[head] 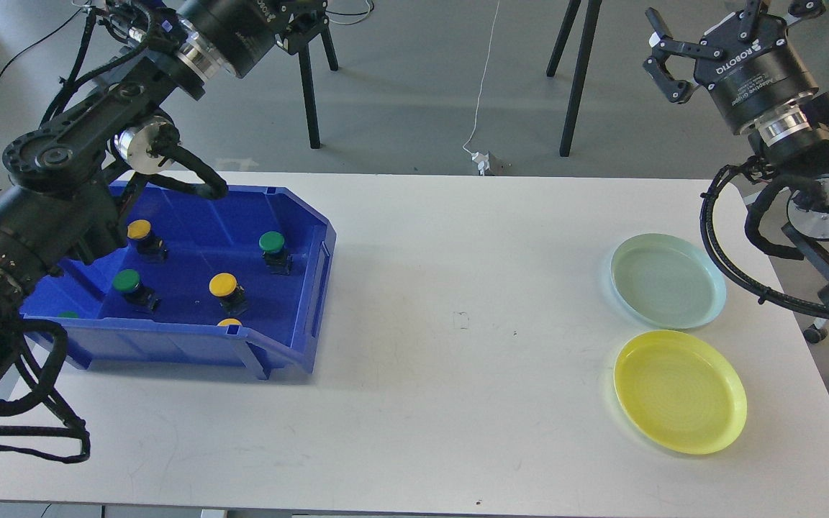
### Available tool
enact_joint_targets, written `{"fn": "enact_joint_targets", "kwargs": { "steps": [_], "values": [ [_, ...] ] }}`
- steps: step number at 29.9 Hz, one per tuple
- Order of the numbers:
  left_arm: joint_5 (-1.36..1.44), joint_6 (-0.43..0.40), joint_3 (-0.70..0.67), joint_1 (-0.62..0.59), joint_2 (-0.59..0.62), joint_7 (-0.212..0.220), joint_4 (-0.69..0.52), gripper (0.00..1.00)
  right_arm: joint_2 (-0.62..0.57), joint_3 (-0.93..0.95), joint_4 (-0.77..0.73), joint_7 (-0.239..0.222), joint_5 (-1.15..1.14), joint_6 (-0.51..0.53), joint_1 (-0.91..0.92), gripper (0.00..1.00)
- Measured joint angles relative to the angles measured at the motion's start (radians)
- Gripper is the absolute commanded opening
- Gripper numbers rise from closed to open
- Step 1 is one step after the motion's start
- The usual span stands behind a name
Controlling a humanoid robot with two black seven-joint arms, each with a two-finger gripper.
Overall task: Pass button and place on color plate
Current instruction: 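Move the left gripper over the blue bin toward the buttons, then lower the left gripper into the bin and grasp a yellow-topped button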
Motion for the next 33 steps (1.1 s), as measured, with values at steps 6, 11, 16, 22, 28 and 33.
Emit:
{"fn": "enact_joint_targets", "kwargs": {
  "steps": [6,11,16,22,28,33],
  "values": [
    [-0.046,-0.001,-0.008,0.041,-0.002,0.000,0.001,1.00,0.007,0.005,-0.004,0.000,0.000,0.000,-0.003,0.99],
    [-0.135,-0.001,-0.020,0.048,0.009,0.000,0.016,1.00,0.026,0.005,0.000,0.000,0.000,0.000,0.001,0.99],
    [-0.258,0.000,-0.068,0.118,0.013,0.000,-0.028,1.00,0.030,0.005,0.000,0.000,0.003,0.000,-0.003,0.99],
    [-0.239,-0.001,-0.126,0.145,0.090,0.000,-0.269,1.00,0.024,0.005,-0.002,0.000,0.002,0.000,-0.003,0.99],
    [0.028,-0.001,0.028,0.050,0.263,0.000,-0.470,0.95,0.021,0.004,-0.004,0.000,0.000,0.000,-0.008,0.99],
    [0.355,0.077,0.431,-0.134,0.477,0.000,-0.577,0.94,0.019,0.004,-0.005,0.000,0.000,0.000,-0.018,0.99]
  ]
}}
